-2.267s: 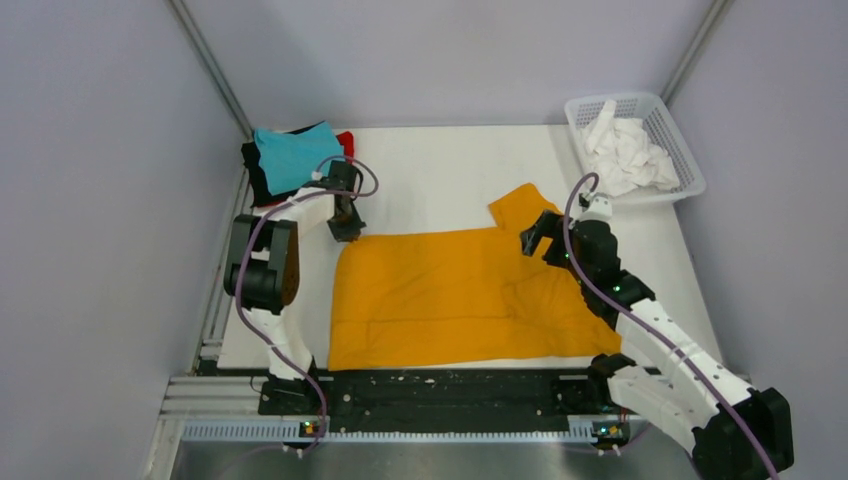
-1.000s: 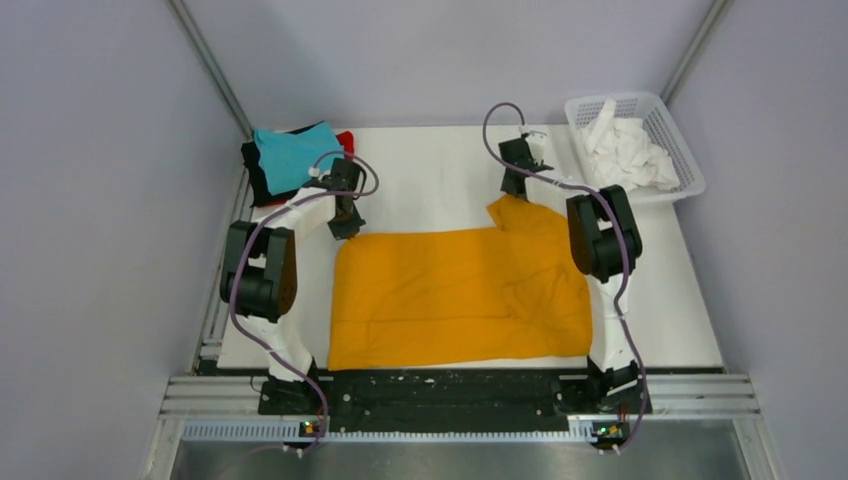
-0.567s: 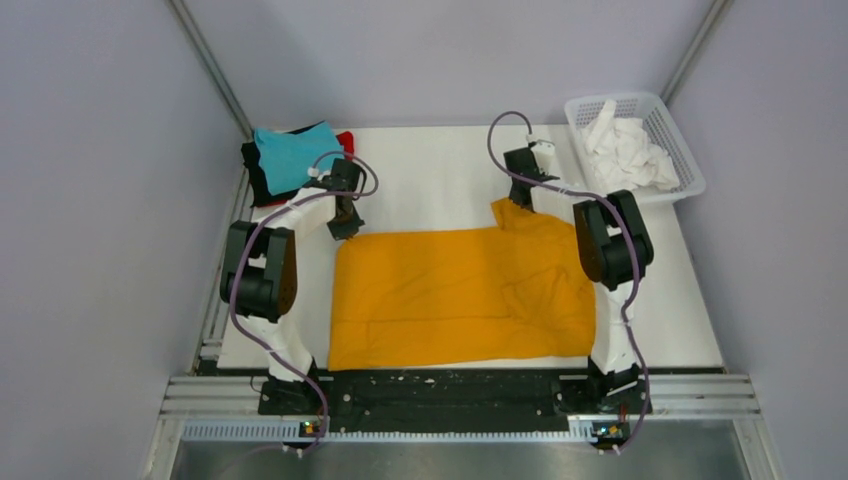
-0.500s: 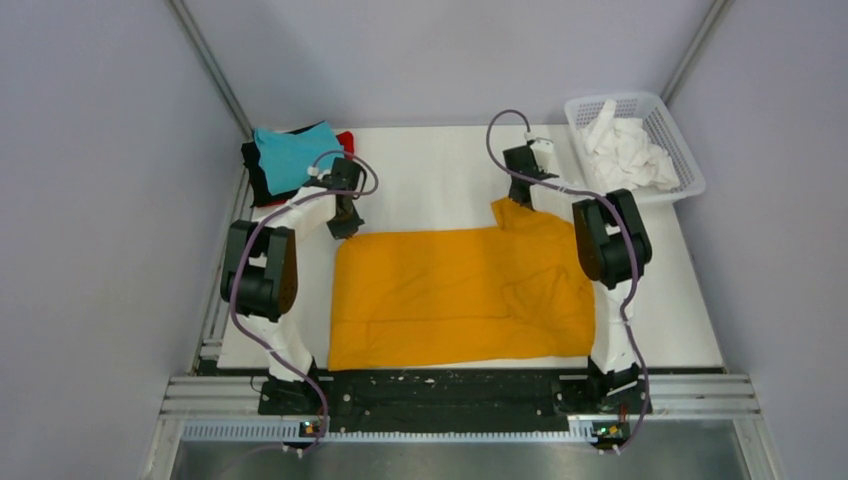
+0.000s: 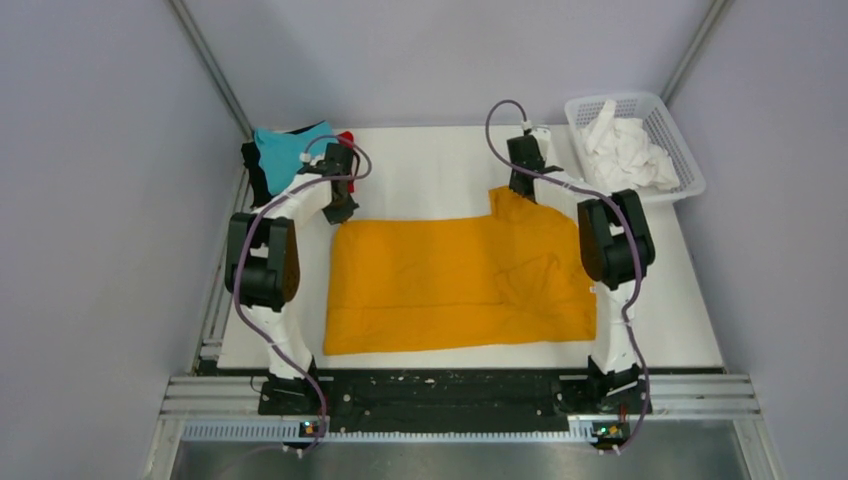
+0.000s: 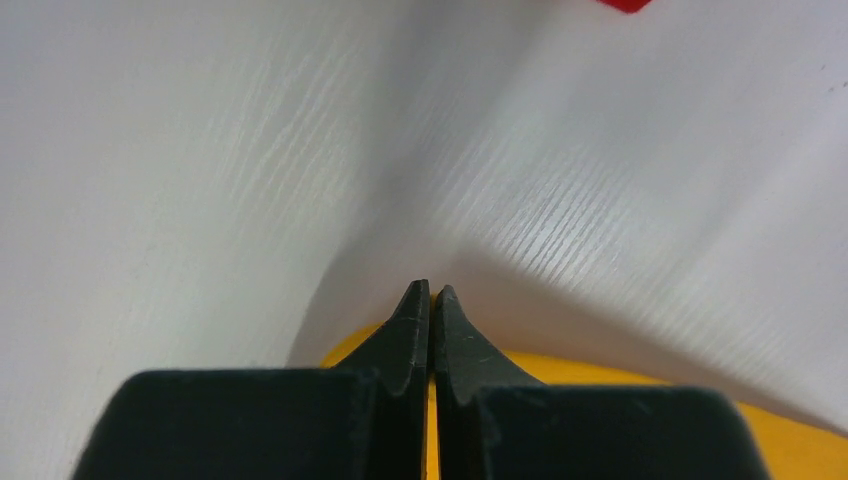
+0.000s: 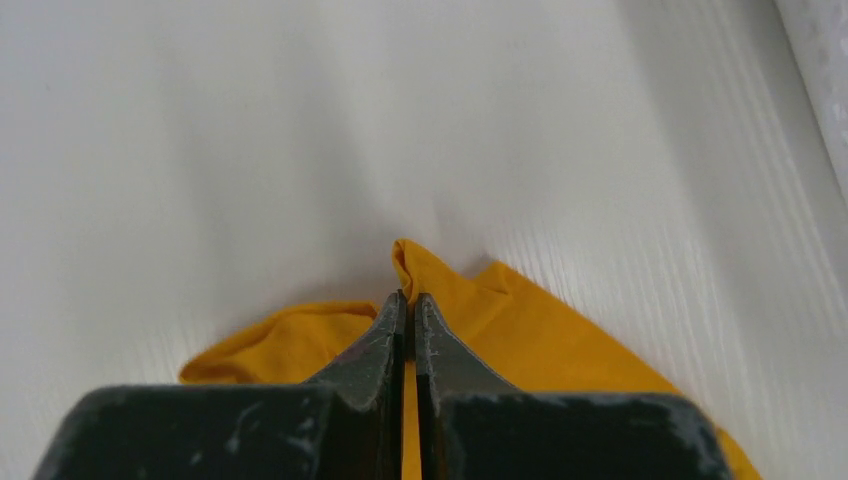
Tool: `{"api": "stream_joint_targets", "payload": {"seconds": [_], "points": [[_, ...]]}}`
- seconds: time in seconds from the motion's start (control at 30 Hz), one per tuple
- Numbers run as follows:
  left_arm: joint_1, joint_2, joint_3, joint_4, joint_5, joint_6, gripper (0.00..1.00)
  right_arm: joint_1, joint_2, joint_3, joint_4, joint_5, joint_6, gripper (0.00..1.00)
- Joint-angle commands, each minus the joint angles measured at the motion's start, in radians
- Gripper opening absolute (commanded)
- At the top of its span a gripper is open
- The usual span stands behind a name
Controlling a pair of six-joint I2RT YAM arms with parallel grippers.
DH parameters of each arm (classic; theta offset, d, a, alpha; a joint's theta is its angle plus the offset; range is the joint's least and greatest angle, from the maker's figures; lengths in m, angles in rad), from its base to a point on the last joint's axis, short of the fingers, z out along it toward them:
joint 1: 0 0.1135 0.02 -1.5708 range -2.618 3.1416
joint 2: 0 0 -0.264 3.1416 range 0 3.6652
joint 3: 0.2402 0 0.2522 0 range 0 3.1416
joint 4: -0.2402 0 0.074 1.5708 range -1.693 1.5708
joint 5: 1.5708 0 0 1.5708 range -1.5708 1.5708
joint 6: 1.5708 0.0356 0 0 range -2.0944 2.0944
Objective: Fold and stack the t-shirts
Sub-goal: Fold the other side of the tshirt into a rectangle
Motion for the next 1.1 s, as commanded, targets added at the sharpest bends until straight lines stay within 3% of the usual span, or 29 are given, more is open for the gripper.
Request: {"api": "stream_joint_targets", "payload": {"seconds": [0.0,0.27,0.6,0.83,1.07], "points": [[0.001,-0.041,-0.064,0.023,0.035,-0.008,0.0,-0.005,-0.193,-0.141,0.035,-0.09,-0.004,0.0],[-0.021,-0.218,-0.246,0.096,0.114,-0.025,0.0,0.065,-0.491,-0.435,0.003,-0.073,0.023,0.0],[-0.084,-0.486,-0.52,0.128,0.074,-0.116,0.0,0.176,-0.873,-0.734,-0.129,0.021,0.129,0.0],[-0.097,-0.655,-0.673,0.111,0.027,-0.187,0.0,0.212,-1.11,-0.838,-0.234,-0.019,0.168,0.0],[-0.107,-0.736,-0.764,0.104,0.032,-0.221,0.0,0.216,-1.246,-0.881,-0.363,-0.049,0.216,0.0]]}}
